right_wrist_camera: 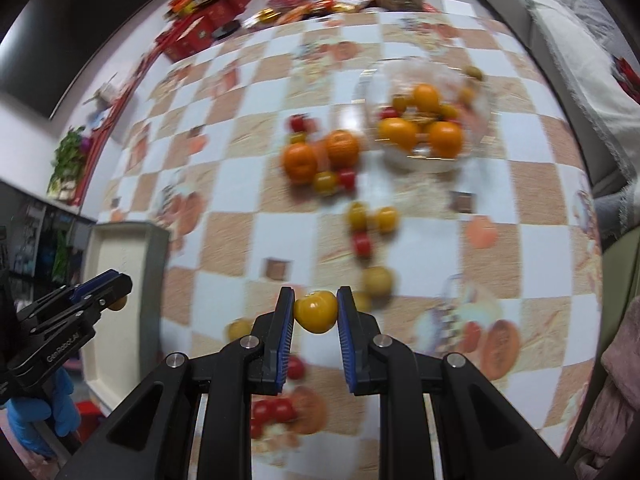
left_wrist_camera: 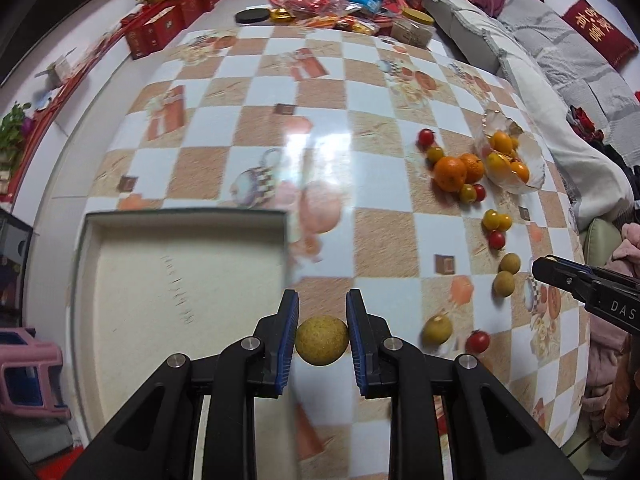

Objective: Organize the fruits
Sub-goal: 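Carry both fruits over the white tray and open both tools to drop them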

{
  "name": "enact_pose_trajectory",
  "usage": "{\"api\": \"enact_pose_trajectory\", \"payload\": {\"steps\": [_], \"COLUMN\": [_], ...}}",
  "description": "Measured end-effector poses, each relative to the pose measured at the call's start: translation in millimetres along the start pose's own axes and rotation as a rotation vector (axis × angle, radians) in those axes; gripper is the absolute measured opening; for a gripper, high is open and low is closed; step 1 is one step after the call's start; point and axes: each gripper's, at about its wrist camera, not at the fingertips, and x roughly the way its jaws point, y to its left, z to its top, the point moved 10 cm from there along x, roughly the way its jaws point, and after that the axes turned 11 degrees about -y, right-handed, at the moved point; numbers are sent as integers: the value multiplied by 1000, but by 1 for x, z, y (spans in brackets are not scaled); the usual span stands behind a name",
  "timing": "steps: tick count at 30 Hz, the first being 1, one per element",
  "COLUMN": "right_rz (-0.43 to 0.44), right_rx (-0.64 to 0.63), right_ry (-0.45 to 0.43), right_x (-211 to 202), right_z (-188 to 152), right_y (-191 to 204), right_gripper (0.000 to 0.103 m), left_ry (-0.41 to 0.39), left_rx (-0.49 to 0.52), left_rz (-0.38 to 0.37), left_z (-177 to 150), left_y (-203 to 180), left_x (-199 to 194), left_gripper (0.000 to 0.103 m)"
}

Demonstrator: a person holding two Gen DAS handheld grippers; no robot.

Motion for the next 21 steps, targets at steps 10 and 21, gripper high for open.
{"api": "enact_pose_trajectory", "payload": {"steps": [10, 21], "right_rz": [135, 177], "right_rx": [-132, -293], "right_ry": [61, 152], "right_x": [26, 82], "right_z": [-7, -24], "right_y": [125, 225], "right_gripper": [23, 23], "left_ry": [24, 89], "left_rx": [-91, -139], "left_rz": [123, 191], "left_z": [-46, -106], "left_y": [103, 165], "left_x": [-21, -16], "left_gripper": [26, 26]}}
